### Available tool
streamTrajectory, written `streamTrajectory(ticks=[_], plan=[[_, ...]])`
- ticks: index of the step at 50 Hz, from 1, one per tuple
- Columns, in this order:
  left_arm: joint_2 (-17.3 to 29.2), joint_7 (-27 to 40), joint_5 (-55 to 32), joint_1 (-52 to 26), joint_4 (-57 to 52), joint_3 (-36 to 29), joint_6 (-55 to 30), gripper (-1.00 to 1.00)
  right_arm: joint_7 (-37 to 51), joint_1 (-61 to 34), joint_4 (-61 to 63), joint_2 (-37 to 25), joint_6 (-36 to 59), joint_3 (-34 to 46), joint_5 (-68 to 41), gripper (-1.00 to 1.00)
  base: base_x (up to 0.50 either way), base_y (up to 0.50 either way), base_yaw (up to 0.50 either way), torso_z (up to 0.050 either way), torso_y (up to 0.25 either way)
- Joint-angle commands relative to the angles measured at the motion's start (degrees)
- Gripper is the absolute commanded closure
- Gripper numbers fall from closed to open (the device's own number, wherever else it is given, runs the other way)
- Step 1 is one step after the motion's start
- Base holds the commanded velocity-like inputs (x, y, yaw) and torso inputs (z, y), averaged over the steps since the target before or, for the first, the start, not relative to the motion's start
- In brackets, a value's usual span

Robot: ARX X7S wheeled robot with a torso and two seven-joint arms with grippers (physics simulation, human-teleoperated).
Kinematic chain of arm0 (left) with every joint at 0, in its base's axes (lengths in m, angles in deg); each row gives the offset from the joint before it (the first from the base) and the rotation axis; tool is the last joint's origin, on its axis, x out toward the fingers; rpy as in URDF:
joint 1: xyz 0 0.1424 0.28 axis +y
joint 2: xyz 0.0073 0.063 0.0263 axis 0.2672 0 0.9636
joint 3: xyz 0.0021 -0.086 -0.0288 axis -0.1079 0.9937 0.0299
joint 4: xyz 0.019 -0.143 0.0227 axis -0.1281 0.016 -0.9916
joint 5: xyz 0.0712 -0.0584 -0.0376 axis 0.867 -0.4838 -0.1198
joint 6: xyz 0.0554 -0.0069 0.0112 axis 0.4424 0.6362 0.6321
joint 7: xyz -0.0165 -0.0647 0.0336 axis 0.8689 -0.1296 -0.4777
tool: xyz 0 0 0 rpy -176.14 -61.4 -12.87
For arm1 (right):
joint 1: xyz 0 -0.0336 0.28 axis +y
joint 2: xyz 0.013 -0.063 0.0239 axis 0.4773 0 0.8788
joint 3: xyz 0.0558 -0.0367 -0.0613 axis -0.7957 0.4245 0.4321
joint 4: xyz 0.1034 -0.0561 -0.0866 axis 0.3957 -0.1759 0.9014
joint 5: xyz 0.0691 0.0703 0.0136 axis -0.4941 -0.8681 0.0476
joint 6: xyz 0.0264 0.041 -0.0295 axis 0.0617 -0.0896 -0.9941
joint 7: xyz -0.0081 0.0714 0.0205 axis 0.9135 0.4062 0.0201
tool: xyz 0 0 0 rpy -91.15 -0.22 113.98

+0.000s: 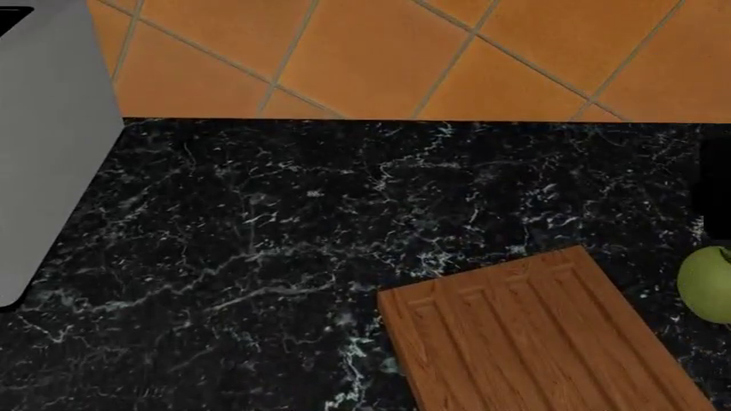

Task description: Place the avocado, onion, tomato and bell pepper on the cutting board.

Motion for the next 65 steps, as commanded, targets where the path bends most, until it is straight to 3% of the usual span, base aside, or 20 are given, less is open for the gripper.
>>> streamTrajectory(ticks=[1,24,65], plan=[[-1.13,-1.22,0.84,-0.11,0.58,1.43,0.15,-1.0,4.13,-0.57,-2.74,-1.97,-0.18,3.19,-6.89,-1.0,0.0,0.0,0.0,0.0,0.0],[-1.93,-0.75,1.74,-1.07,3.18,-0.28,1.9,-1.0,-13.27,5.43,-8.81,1.89,-13.19,11.72,3.59,-1.0,0.0,0.0,0.0,0.0,0.0],[-1.48,-0.36,1.38,-1.47,4.18,-0.8,2.5,-1.0,-19.78,12.22,-14.77,3.21,-20.62,15.21,7.87,-1.0,0.0,0.0,0.0,0.0,0.0]])
